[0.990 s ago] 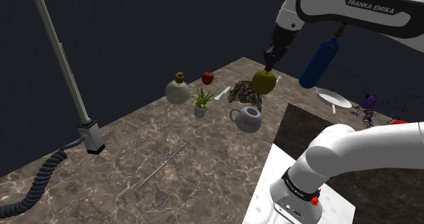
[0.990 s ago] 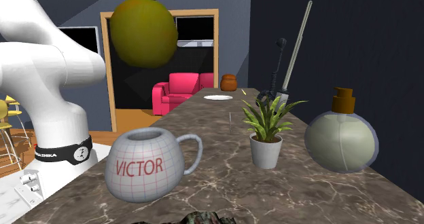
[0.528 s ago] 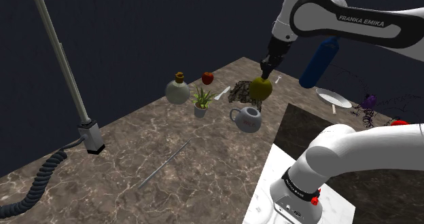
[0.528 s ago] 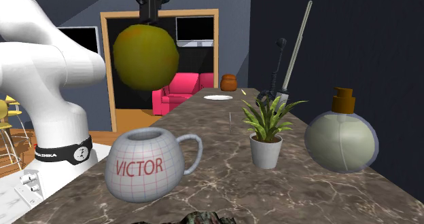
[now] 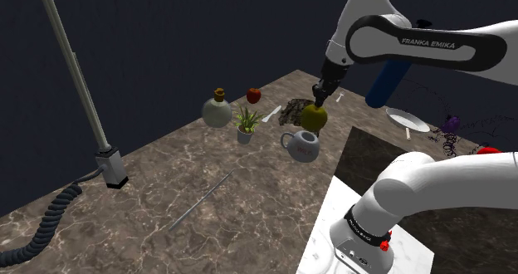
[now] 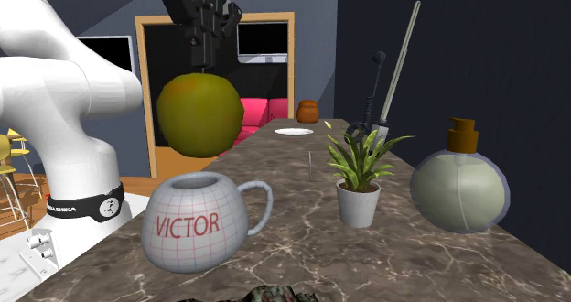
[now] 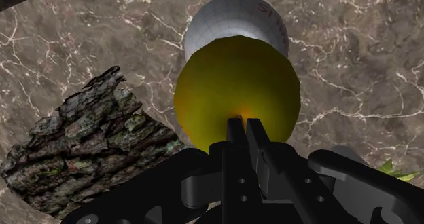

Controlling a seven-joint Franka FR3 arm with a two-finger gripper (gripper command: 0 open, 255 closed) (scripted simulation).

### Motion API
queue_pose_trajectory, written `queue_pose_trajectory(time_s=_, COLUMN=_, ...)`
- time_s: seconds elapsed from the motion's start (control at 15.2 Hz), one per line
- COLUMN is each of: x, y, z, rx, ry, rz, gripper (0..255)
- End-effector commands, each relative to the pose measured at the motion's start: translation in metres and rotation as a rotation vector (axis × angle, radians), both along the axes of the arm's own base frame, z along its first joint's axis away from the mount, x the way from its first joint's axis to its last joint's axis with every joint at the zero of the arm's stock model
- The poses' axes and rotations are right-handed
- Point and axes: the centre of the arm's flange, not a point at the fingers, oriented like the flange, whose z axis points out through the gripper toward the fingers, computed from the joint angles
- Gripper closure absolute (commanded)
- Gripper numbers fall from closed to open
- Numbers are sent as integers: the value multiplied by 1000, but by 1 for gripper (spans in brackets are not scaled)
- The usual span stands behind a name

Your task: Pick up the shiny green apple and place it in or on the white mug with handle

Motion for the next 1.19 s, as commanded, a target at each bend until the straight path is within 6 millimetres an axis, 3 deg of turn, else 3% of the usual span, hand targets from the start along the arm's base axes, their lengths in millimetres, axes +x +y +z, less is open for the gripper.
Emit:
queue_pose_trajectory(time_s=0.0, x=-1, y=0, z=-11, rx=0, ry=-1, rz=0, gripper=255)
queue_pose_trajectory(time_s=0.26, x=-1, y=0, z=-35, rx=0, ry=-1, rz=0, gripper=255)
queue_pose_trajectory(time_s=0.79, x=-1, y=0, z=-35, rx=0, ry=-1, rz=0, gripper=255)
queue_pose_trajectory(time_s=0.86, x=0, y=1, z=-35, rx=0, ry=-1, rz=0, gripper=0)
queue_pose_trajectory(time_s=1.12, x=0, y=0, z=-35, rx=0, ry=-1, rz=0, gripper=0)
